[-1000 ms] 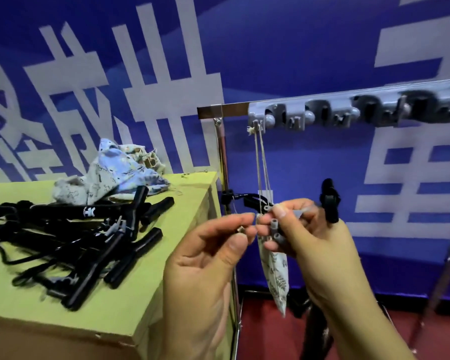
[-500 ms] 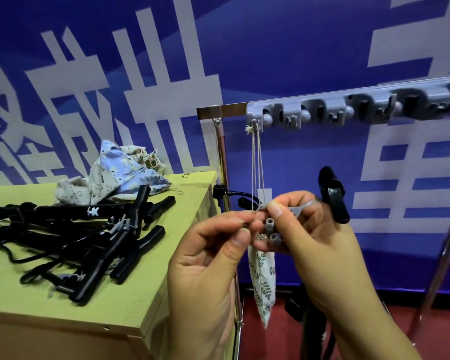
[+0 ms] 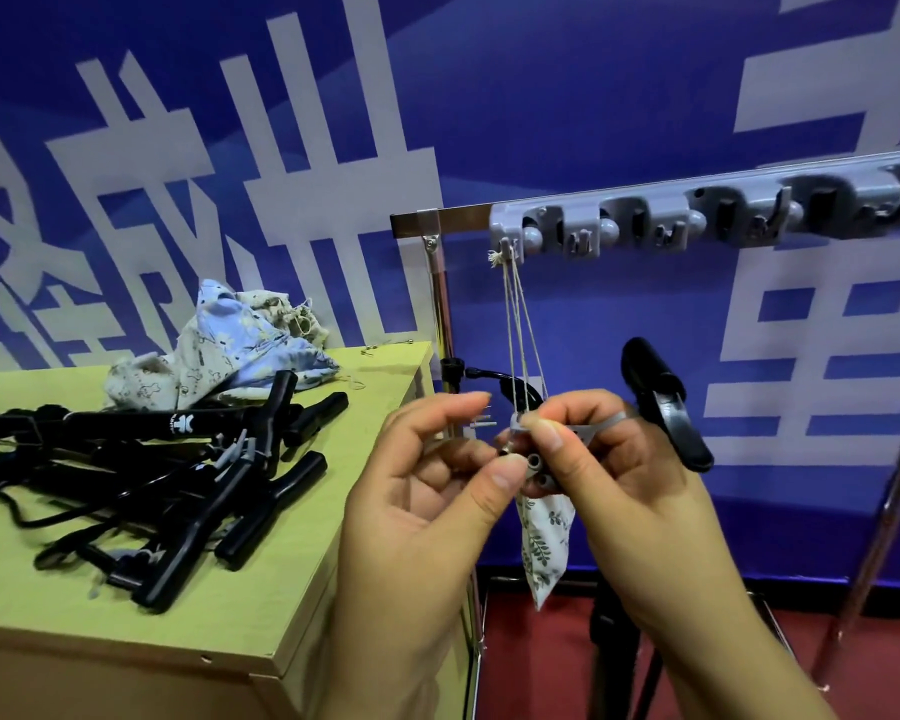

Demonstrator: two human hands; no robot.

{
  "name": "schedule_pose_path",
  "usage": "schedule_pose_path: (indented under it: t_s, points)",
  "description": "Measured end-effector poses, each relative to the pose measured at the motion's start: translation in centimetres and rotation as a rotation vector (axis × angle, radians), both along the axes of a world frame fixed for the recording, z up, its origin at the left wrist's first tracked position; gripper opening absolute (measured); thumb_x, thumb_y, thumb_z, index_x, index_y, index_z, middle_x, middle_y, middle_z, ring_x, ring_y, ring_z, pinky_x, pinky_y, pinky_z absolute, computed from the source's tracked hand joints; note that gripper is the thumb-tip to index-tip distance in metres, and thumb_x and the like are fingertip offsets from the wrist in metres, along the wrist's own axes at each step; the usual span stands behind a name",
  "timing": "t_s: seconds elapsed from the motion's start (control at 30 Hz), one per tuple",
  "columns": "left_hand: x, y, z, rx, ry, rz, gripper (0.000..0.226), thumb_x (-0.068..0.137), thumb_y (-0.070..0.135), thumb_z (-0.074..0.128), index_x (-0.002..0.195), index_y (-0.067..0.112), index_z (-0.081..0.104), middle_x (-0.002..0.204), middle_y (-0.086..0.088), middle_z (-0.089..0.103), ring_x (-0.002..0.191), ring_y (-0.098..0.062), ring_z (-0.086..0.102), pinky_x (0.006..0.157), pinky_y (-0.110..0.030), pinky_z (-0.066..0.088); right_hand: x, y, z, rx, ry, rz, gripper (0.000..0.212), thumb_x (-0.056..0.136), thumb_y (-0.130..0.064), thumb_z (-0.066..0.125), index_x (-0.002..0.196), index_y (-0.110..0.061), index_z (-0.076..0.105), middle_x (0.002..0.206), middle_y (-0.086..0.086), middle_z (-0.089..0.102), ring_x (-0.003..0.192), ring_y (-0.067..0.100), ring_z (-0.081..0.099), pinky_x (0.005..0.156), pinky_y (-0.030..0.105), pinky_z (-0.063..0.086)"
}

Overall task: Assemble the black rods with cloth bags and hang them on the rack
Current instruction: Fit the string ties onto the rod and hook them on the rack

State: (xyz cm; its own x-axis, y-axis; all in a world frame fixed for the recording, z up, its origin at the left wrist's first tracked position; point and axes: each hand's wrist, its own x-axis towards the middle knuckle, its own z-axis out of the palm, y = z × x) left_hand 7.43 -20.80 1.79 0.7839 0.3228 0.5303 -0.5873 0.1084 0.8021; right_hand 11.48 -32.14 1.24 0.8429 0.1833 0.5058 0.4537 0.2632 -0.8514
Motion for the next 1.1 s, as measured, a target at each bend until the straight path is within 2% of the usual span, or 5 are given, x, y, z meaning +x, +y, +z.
schedule_pose_path:
  t_s: [0.7,0.8,0.93,1.03,1.1]
  points:
    - [0.9,1.1,-0.3,0.177,-0.002,-0.044,0.022,0.055,0.018,0.074,0.076,0.023,0.07,0.085,0.005,0.064,0.072,-0.006,0.057,0.068,-0.015,0.048,0.1,-0.6,-0.3,-0.125,-0.089,0.008,0.008,0.083,-0.028,0.06,0.081,-0.025,0.067,0.087,-0.003,0.071,0.082,0.01,0.068,0.072,0.019,0.053]
    - [1.3,1.6,-1.1,0.176,0.033,-0.021,0.034,0.053,0.022,0.082,0.082,0.034,0.068,0.086,0.01,0.068,0.077,-0.004,0.061,0.069,-0.014,0.049,0.5,-0.6,0.3,-0.058,-0.008,0.053,0.011,0.082,-0.029,0.062,0.079,-0.02,0.067,0.088,0.006,0.072,0.085,0.019,0.07,0.075,0.031,0.057]
    - [3.4,2.3,-5.4,0.251,0.25,-0.12,0.08,0.041,0.061,0.086,0.113,0.048,0.054,0.117,0.009,0.064,0.11,-0.014,0.058,0.086,-0.028,0.047,0.9,-0.5,2.7,-0.013,0.071,0.174,0.011,0.085,-0.022,0.061,0.075,-0.018,0.066,0.087,0.014,0.073,0.083,0.023,0.071,0.07,0.031,0.057]
    - [4.1,0.1,-8.1,0.357,0.412,-0.399,0.092,0.054,0.039,0.09,0.13,0.033,0.04,0.136,-0.002,0.05,0.125,-0.015,0.048,0.094,-0.03,0.046,0.6,-0.1,5.4,0.018,0.068,0.4,0.012,0.091,-0.01,0.054,0.08,-0.011,0.06,0.079,0.008,0.072,0.075,0.016,0.071,0.063,0.022,0.056]
    - [4.1,-2.1,-8.5,0.278,0.466,-0.435,0.062,0.065,0.001,0.082,0.115,0.021,0.051,0.117,0.003,0.064,0.1,0.001,0.062,0.079,-0.015,0.049,0.4,0.1,7.4,0.043,0.057,0.526,0.012,0.093,-0.009,0.05,0.085,-0.007,0.059,0.078,0.006,0.07,0.072,0.013,0.069,0.061,0.019,0.056]
